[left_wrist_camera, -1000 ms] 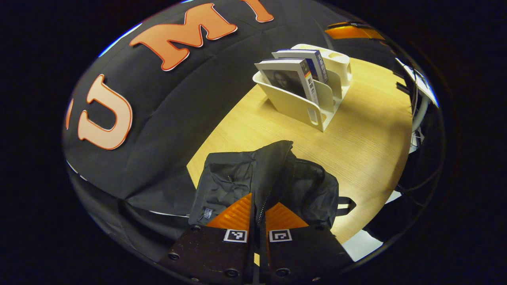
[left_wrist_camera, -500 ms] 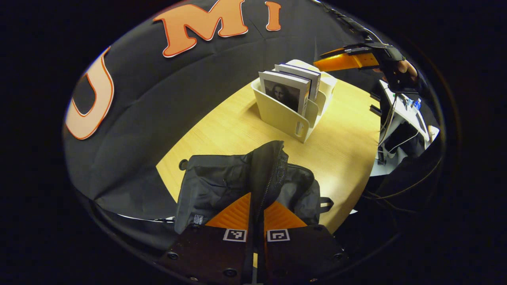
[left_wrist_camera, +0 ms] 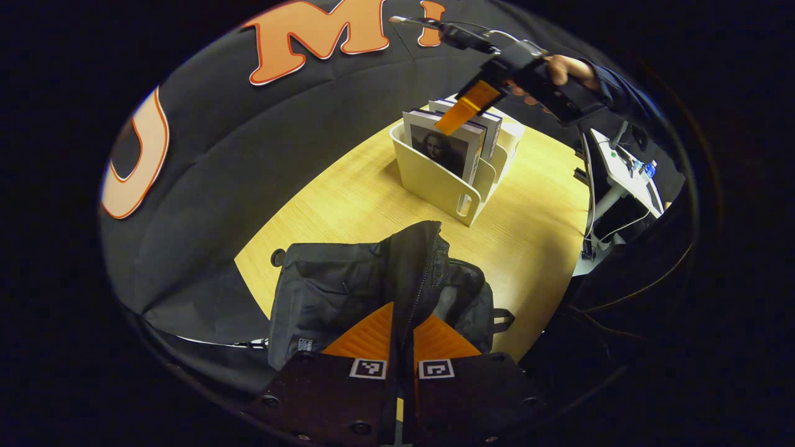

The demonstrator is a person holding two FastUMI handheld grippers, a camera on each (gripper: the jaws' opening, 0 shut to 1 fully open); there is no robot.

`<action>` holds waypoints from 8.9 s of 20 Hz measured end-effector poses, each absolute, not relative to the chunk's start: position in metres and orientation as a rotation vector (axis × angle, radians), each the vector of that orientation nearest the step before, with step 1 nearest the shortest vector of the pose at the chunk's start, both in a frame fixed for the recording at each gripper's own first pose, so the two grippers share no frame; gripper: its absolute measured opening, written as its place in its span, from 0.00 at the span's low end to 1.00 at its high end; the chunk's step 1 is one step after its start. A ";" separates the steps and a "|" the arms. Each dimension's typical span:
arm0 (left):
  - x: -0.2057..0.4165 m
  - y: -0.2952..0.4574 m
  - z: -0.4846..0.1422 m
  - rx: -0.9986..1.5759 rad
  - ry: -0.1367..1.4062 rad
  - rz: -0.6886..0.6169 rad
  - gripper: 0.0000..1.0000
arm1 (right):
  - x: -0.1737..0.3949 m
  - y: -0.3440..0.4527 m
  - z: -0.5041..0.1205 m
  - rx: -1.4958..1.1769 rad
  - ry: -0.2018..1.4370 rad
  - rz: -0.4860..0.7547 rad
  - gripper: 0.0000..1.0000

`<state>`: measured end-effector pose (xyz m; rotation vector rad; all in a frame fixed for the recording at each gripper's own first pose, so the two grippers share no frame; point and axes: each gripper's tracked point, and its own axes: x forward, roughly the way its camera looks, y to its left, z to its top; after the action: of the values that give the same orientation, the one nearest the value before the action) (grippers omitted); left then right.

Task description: Open the schoolbag, grab two books from the bookshelf and put them into the schoolbag.

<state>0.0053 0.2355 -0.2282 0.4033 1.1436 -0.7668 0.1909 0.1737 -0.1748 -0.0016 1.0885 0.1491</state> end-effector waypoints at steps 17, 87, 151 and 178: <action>0.018 0.225 -0.245 0.398 1.214 -0.750 0.05 | 0.207 0.161 -0.246 -0.007 1.378 0.056 0.40; 0.024 0.205 -0.237 0.353 1.105 -0.868 0.05 | 0.076 0.429 -0.310 0.983 1.106 0.145 0.55; 0.020 0.205 -0.251 0.355 1.197 -0.698 0.05 | 0.174 0.074 -0.172 0.199 1.369 0.064 0.51; 0.041 0.223 -0.227 0.419 1.102 -0.777 0.05 | 0.037 0.244 -0.126 0.802 1.129 0.256 0.52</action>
<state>0.0409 0.2227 -0.2274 0.4188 1.1025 -0.7771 0.0372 0.2440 -0.1257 0.8016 1.1287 0.2559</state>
